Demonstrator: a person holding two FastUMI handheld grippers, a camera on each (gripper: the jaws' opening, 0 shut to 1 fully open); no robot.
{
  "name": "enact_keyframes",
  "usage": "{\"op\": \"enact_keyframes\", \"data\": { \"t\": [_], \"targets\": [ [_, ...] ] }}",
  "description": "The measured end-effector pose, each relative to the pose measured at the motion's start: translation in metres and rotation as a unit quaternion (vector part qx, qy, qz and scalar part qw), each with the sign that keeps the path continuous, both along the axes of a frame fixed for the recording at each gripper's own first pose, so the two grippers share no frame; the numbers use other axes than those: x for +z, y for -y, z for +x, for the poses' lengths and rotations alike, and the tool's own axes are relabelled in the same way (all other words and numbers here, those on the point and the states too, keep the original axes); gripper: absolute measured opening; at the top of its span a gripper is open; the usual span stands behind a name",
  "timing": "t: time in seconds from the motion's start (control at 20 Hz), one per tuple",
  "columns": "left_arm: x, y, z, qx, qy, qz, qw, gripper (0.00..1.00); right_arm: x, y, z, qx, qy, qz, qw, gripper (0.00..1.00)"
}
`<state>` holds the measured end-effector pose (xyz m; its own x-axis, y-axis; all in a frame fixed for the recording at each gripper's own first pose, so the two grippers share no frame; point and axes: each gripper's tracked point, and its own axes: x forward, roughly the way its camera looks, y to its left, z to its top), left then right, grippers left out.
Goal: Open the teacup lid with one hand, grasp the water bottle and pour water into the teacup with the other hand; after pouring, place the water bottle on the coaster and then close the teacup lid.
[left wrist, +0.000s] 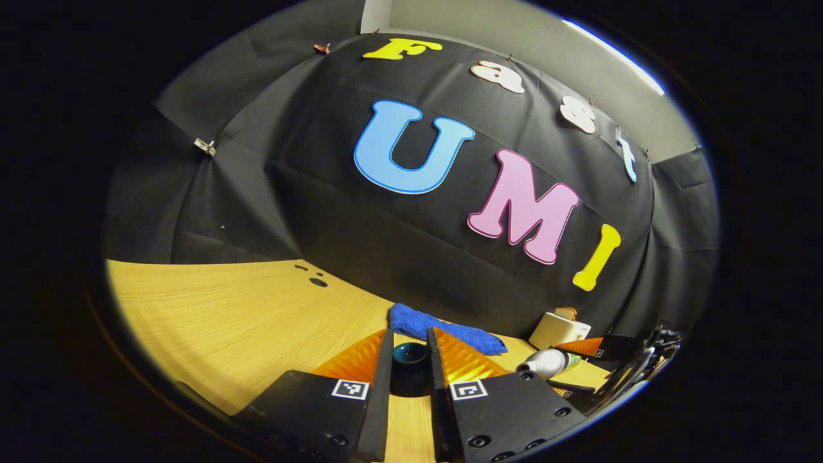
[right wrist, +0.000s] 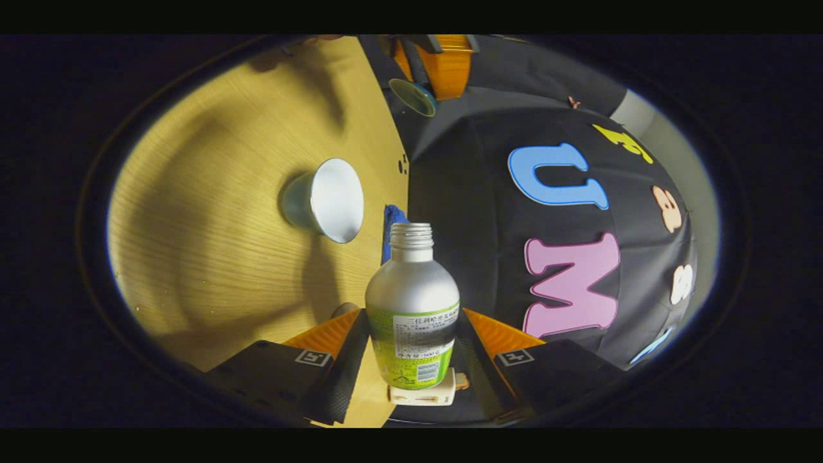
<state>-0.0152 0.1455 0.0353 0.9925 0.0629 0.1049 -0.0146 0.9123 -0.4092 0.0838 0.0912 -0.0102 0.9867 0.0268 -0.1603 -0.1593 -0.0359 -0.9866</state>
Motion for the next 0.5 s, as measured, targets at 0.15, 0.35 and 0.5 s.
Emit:
{"op": "enact_keyframes", "data": {
  "t": [0.15, 0.35, 0.5],
  "targets": [
    [-0.0014, -0.0035, -0.0002, 0.005, -0.003, 0.003, 1.000, 0.31, -0.0049, -0.0013, 0.0004, 0.004, -0.006, -0.029, 1.000, 0.78],
    [-0.0039, -0.0062, -0.0004, 0.006, -0.007, 0.001, 1.000, 0.31, -0.0036, -0.0063, 0.0012, 0.016, -0.003, -0.078, 0.997, 0.78],
    [-0.0010, -0.0030, -0.0009, 0.002, -0.004, -0.003, 1.000, 0.31, -0.0049, -0.0050, 0.0023, 0.017, -0.006, -0.097, 0.995, 0.78]
  ]
}}
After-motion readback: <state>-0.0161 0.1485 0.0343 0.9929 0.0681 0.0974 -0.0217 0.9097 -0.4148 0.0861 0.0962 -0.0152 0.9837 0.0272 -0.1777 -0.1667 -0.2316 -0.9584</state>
